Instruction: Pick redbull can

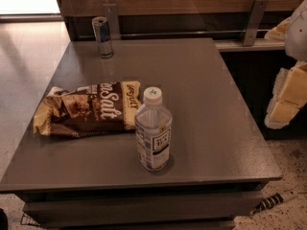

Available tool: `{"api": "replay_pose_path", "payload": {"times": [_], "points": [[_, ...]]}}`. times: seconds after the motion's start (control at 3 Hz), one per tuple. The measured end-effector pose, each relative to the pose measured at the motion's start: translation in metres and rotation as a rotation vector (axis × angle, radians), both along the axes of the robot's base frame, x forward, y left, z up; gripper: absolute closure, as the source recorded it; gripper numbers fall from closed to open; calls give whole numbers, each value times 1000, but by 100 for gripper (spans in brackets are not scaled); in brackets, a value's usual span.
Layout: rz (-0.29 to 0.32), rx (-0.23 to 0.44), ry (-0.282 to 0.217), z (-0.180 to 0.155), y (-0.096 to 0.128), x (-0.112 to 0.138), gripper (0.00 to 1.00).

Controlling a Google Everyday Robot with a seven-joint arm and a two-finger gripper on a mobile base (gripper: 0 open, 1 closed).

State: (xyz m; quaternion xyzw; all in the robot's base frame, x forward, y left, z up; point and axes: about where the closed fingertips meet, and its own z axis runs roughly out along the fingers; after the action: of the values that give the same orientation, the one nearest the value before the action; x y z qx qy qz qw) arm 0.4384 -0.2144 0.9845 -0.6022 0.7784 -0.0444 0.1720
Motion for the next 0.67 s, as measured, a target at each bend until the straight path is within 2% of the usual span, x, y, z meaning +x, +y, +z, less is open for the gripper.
{"api": "replay_pose_path", "payload": {"times": [0.33,0.67], "points": [[0,0,0,0,0,0,0],[-7,60,-42,-1,-1,17,0]]}}
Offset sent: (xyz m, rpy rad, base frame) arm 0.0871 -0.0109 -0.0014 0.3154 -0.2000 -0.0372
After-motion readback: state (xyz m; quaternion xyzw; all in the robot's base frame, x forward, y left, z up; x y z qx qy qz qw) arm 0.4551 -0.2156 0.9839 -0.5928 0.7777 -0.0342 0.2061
